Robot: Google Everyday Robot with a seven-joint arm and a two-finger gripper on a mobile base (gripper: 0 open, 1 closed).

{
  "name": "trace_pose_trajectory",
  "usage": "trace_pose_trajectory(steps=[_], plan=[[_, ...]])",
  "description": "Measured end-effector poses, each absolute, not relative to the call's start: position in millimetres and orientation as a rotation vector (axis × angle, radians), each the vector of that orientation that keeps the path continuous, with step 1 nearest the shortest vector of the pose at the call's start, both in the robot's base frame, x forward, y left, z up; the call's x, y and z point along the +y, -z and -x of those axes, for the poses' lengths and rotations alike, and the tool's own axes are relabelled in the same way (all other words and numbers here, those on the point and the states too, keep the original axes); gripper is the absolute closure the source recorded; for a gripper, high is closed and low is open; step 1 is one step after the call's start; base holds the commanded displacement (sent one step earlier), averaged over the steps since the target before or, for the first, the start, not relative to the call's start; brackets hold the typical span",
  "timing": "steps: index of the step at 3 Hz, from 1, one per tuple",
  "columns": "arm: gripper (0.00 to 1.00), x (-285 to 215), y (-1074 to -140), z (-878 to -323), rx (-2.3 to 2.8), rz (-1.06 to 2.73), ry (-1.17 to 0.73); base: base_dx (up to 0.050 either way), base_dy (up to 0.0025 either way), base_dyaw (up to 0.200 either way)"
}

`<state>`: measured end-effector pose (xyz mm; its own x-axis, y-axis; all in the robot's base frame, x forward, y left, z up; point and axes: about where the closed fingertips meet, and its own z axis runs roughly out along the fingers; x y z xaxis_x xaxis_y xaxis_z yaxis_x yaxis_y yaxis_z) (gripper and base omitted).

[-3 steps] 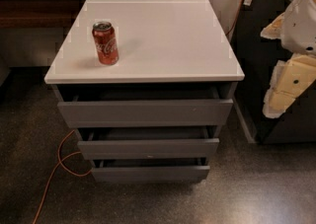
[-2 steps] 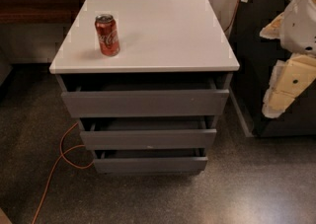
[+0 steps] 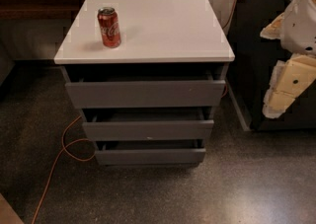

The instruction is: Place coke can into bottom drawer

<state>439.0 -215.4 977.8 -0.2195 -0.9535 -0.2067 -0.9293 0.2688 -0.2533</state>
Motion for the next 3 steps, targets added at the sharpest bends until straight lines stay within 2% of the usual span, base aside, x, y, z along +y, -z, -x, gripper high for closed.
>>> trace_pose_trajectory(steps=[1,3], plan=[[0.00,-214.4,-974.0,-440.6,2.227,1.726,0.104,0.000,0.00000,0.000],[0.00,-206.9,-896.2,-452.5,2.177,1.720,0.040,0.000,0.00000,0.000]])
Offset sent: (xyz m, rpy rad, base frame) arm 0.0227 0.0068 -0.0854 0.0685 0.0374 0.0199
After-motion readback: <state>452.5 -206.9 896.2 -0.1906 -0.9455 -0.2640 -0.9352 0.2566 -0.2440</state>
